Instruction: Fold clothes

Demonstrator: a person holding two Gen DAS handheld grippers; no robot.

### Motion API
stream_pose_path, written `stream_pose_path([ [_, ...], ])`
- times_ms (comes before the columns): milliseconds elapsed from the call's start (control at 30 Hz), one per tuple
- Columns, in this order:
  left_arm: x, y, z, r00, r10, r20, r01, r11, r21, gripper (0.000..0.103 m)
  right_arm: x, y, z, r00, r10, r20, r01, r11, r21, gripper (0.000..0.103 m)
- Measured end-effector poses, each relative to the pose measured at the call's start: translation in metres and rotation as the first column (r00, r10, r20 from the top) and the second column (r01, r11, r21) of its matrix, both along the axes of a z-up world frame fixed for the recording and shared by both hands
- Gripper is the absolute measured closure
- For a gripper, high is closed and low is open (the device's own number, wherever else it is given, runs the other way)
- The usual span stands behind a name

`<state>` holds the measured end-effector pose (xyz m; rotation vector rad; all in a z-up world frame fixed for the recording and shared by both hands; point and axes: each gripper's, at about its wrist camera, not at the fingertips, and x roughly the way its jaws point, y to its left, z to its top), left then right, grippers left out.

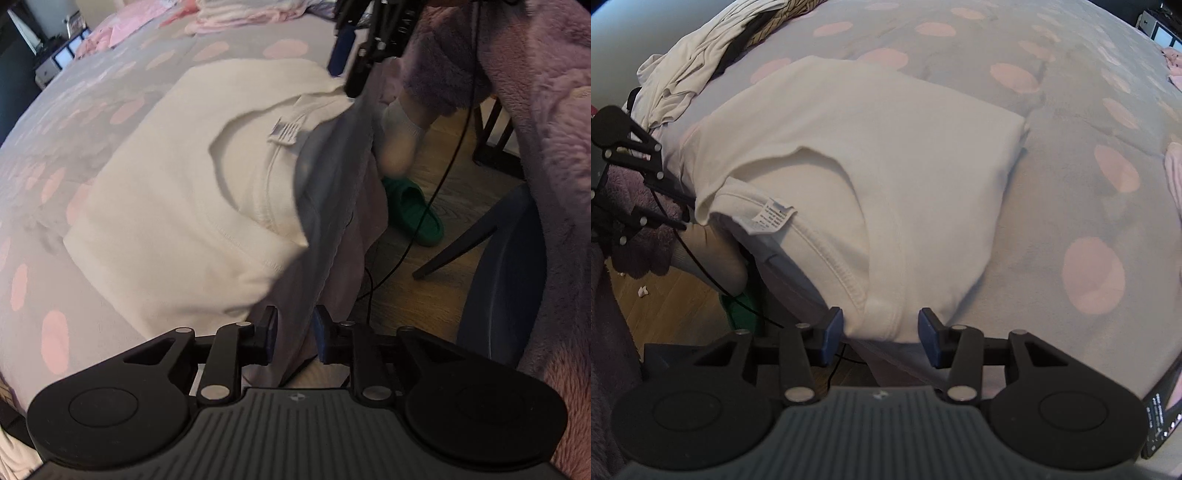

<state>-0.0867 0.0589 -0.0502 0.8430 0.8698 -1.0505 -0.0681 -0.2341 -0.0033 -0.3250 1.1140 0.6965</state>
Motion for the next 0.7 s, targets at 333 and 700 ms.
stream_pose_path([
  [333,0.047,-0.013,0.033,0.958,0.285,-0.045,-0.284,0.907,-0.310,0.084,-0.002,0.019,0.029,0.984,0.018,0.179,-0.043,0.989,0.139,0.081],
  [700,0.058,-0.053,-0.005,0.960,0.245,-0.137,-0.271,0.936,-0.223,0.084,0.006,0.048,-0.009,0.992,0.072,0.100,-0.083,0.990,0.110,0.081],
])
